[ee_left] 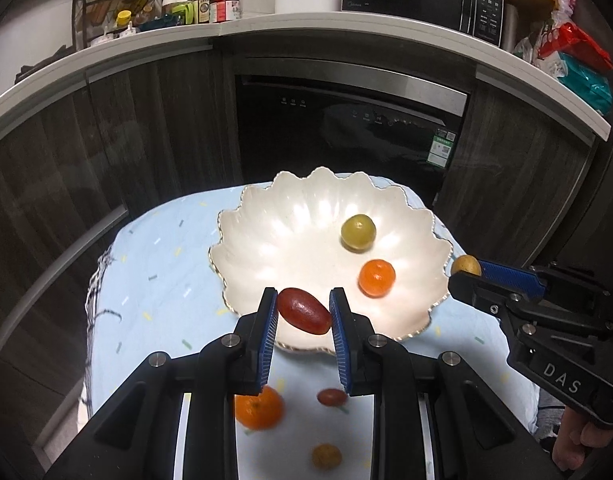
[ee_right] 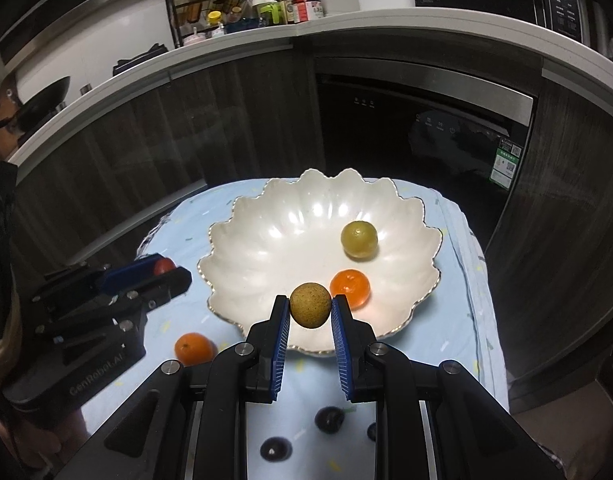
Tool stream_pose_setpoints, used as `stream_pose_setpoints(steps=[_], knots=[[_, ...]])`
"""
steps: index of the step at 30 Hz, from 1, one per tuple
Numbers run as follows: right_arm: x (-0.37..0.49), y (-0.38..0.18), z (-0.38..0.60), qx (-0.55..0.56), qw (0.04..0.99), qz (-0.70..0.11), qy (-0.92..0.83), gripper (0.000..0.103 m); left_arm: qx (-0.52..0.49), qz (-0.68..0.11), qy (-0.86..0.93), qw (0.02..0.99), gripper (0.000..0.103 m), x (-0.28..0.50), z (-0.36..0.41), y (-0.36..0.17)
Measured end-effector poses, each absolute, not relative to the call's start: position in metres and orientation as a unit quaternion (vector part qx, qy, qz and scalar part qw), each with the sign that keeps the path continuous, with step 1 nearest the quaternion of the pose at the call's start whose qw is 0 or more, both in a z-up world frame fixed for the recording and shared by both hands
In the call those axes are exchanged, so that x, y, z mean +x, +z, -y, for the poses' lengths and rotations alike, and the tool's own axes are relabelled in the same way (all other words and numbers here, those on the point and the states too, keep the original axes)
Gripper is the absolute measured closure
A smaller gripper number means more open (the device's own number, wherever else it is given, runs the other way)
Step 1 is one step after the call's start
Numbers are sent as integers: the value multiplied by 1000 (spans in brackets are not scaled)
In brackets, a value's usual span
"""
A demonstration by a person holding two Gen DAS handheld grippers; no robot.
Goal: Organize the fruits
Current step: 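Carry the date and kumquat over the bowl and open both tools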
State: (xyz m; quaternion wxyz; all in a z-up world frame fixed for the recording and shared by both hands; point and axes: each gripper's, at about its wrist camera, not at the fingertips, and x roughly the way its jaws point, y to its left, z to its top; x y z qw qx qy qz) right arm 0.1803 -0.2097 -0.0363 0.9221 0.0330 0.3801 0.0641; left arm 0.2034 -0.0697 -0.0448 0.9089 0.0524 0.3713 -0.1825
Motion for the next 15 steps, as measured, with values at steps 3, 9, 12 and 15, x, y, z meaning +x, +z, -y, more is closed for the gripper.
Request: stream_pose_setpoints(steps=[3,9,12,15], knots=[[188,-39,210,37,920,-385,59,80,56,-374,-185,907,76,215,70,-48],[205,-50,209,43,913,-401,54,80,57,-393,-192,897,76,241,73,-60],[213,-56,209,47,909,-410,53,80,57,-405,-193,892,76,249,76,-65],[219,-62,208,45,905,-419,56,80,59,-412,-195,888,76,255,78,-71]])
